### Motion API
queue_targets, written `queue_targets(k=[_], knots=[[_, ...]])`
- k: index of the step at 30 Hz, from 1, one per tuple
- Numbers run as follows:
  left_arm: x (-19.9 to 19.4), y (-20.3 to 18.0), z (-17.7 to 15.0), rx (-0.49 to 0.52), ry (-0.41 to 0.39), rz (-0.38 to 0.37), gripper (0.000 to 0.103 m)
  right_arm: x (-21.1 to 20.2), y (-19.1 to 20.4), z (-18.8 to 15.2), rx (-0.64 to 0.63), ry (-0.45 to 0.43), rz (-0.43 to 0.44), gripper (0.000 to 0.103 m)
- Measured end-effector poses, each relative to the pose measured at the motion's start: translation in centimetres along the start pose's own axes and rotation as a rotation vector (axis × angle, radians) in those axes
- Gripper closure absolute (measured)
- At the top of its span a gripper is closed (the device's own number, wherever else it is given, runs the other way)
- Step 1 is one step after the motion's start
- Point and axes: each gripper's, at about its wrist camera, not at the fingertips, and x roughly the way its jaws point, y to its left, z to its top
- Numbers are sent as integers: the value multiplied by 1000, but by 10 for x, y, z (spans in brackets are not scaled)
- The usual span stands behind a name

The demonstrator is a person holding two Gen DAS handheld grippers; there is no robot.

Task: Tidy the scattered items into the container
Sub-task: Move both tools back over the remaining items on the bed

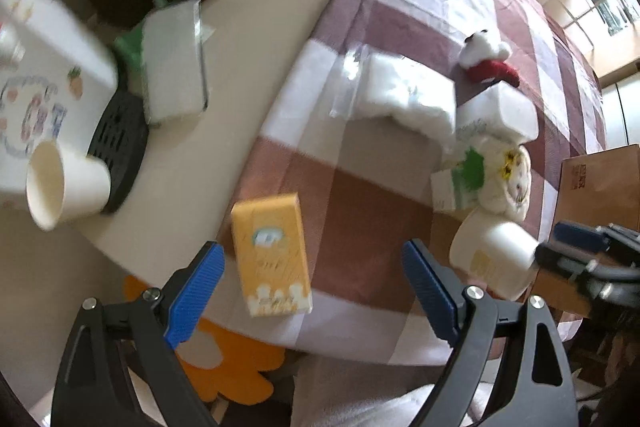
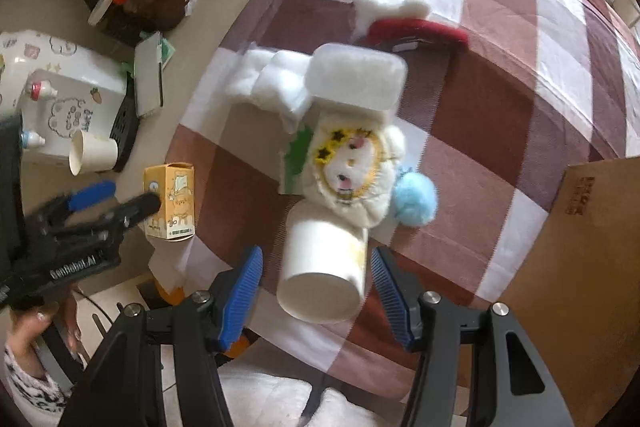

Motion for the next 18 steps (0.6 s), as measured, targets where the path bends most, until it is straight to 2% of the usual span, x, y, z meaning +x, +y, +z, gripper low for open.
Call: queue_targets(k=[6,10,14,18], knots=[[6,-17,33,40,-15,-20,12,41,6,-3,-35,68,-79,45],[15,-28,53,18,-12,-40,12,45,-3,-4,-14,38,-37,43],[29,-37,71,-22,11,-62,12,48,-3,-3,-27,77,-30,42],[44,-45,84,-64,36,-47,12,49,-6,-7,-25,96,-13,41]])
